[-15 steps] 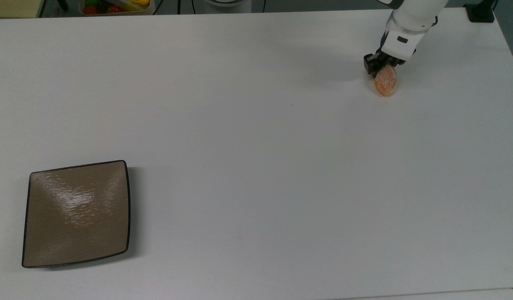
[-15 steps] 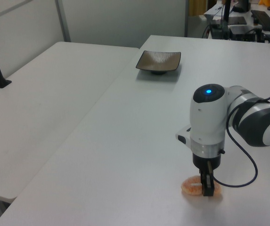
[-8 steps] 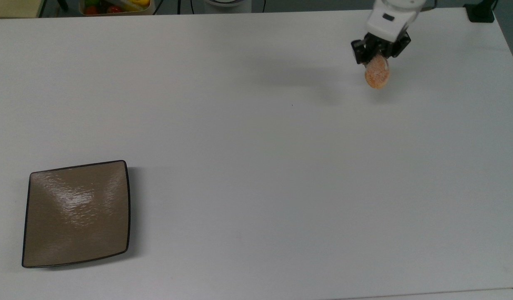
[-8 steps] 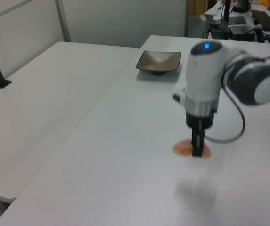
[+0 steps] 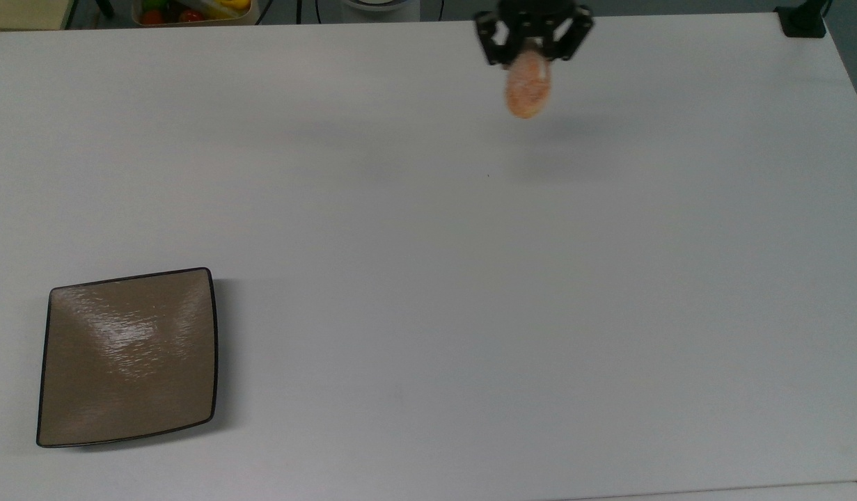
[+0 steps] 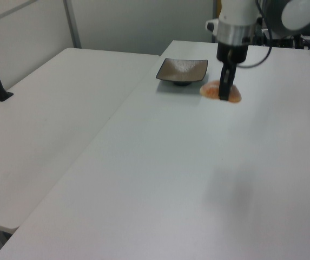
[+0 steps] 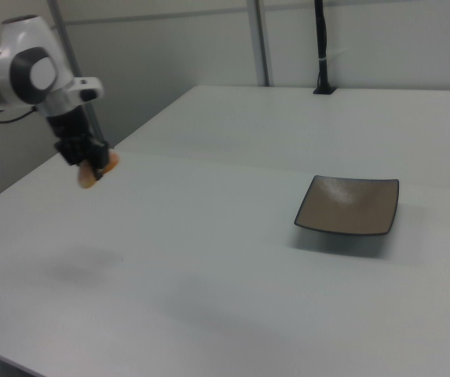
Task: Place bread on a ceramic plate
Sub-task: 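Lift the bread roll and carry it over the brown square plate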
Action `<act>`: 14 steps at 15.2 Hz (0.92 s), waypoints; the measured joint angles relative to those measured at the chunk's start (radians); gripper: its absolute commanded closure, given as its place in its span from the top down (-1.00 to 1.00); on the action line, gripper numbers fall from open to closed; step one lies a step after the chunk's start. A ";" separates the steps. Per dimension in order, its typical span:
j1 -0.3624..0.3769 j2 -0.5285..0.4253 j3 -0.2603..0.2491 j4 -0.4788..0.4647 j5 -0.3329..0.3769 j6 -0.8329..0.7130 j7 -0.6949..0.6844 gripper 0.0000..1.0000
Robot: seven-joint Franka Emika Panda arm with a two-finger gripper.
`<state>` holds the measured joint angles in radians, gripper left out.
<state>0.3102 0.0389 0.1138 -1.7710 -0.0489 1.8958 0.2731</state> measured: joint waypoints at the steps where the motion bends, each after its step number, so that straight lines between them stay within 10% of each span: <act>1: -0.045 -0.010 -0.001 0.000 0.000 -0.009 -0.036 -0.64; 14: -0.498 0.105 -0.010 0.085 0.000 -0.016 -0.641 -0.64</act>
<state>-0.1882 0.1440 0.1036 -1.6859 -0.0489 1.8798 -0.3675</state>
